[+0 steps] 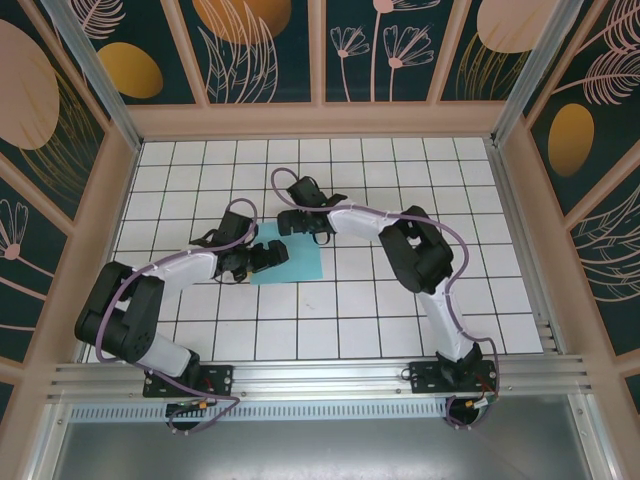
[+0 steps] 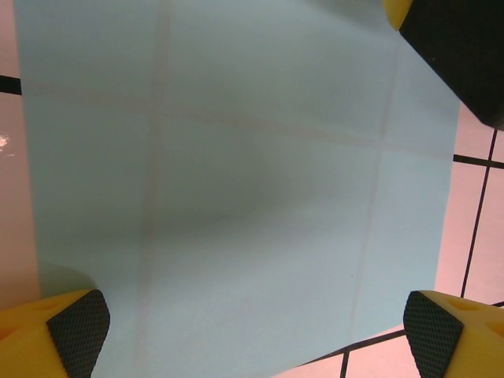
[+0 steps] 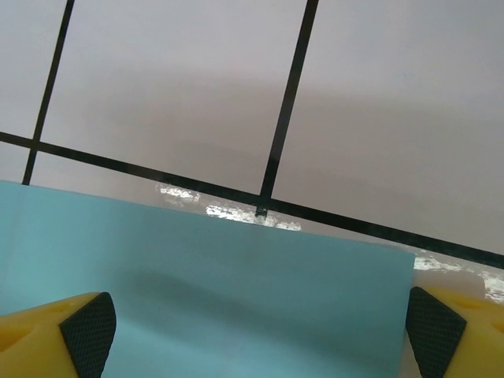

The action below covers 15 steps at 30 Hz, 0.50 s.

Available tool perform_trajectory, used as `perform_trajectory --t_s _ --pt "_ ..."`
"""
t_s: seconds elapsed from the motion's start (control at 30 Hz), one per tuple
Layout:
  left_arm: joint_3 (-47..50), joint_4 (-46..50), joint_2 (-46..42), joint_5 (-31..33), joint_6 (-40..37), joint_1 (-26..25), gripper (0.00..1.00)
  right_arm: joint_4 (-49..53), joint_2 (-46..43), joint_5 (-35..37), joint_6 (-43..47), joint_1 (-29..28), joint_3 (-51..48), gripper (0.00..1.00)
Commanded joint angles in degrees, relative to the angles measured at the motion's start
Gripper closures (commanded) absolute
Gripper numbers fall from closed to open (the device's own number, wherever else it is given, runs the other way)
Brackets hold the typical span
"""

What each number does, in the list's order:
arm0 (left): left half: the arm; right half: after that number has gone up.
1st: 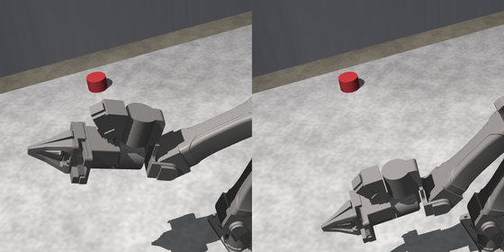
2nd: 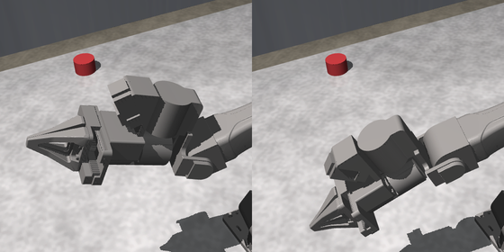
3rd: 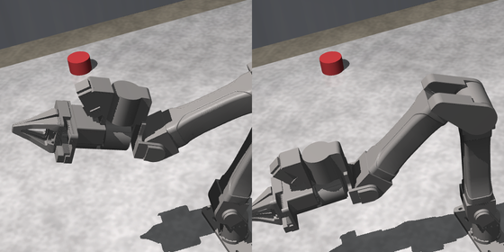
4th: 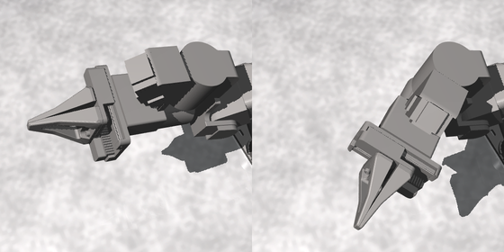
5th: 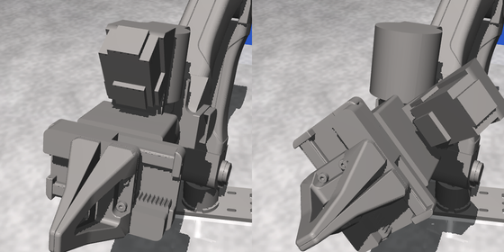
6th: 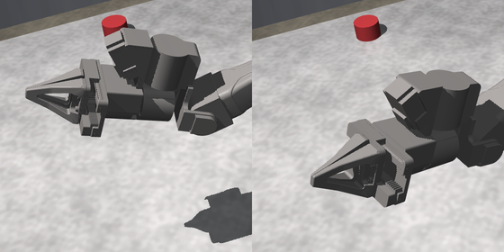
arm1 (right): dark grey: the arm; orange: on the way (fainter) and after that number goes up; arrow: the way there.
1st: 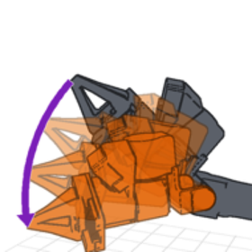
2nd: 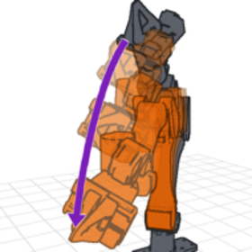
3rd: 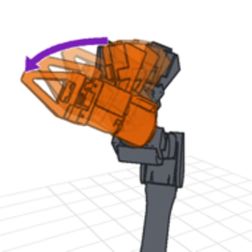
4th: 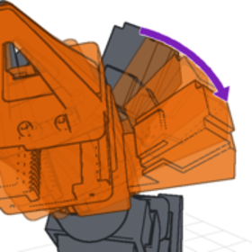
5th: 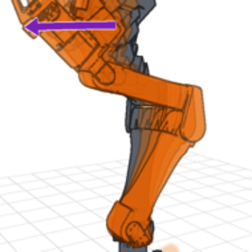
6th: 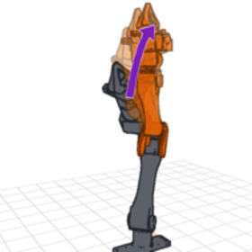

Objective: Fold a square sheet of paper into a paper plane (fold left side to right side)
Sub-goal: Pick up the square sheet of paper from the center of the table.

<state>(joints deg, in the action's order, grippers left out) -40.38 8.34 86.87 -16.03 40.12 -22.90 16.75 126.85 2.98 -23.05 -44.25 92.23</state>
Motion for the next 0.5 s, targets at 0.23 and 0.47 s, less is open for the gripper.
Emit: perform_trajectory --t_s 0.23,0.47 --pt "1.18 0.45 1.23 1.00 -0.99 -0.33 0.01 1.62 -2.81 -12.89 -1.95 -2.07 -3.23 0.12" --pt "1.18 0.13 0.94 0.96 -0.92 -0.39 0.02 2.21 -4.06 -15.70 -1.47 -1.73 -4.29 0.29"
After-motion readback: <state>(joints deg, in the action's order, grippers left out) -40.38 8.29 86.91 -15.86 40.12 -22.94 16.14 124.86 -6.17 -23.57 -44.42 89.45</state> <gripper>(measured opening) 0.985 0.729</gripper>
